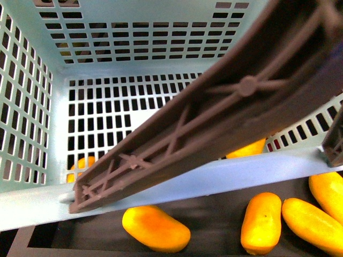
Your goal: Pick lemon and mango into basket
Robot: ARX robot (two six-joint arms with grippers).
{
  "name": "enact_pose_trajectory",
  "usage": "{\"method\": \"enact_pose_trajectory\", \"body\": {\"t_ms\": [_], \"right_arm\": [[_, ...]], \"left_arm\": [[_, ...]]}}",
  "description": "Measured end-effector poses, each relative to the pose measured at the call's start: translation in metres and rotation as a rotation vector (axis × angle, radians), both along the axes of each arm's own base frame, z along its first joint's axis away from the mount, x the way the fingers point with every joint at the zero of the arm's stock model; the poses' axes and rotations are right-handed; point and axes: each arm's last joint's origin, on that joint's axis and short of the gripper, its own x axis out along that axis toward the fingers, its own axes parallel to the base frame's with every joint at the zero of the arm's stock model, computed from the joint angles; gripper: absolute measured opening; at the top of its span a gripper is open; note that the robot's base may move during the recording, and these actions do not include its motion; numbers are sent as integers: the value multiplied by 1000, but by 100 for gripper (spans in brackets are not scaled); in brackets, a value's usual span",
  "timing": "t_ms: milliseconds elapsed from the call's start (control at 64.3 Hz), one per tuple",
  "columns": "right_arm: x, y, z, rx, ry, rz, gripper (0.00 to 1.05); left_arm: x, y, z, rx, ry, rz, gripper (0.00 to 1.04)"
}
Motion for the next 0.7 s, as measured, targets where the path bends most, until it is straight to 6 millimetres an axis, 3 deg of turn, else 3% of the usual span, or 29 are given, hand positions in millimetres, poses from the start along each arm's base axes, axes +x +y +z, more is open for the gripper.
{"method": "enact_pose_trajectory", "body": {"t_ms": [124, 265, 482, 700], "right_arm": [[-28, -19, -6, 24, -171, -105, 69], [-53, -29, -44, 15, -132, -99, 36], [-74, -37, -62, 13, -141, -96, 2], [-94, -47, -79, 15, -141, -102, 2]], "left_arm": [[0, 0, 0, -3, 2, -6, 5], [-1, -1, 0, -4, 3, -9, 5], [0, 0, 0, 1, -3, -3, 5], [0, 0, 0, -1, 0, -6, 5]]}}
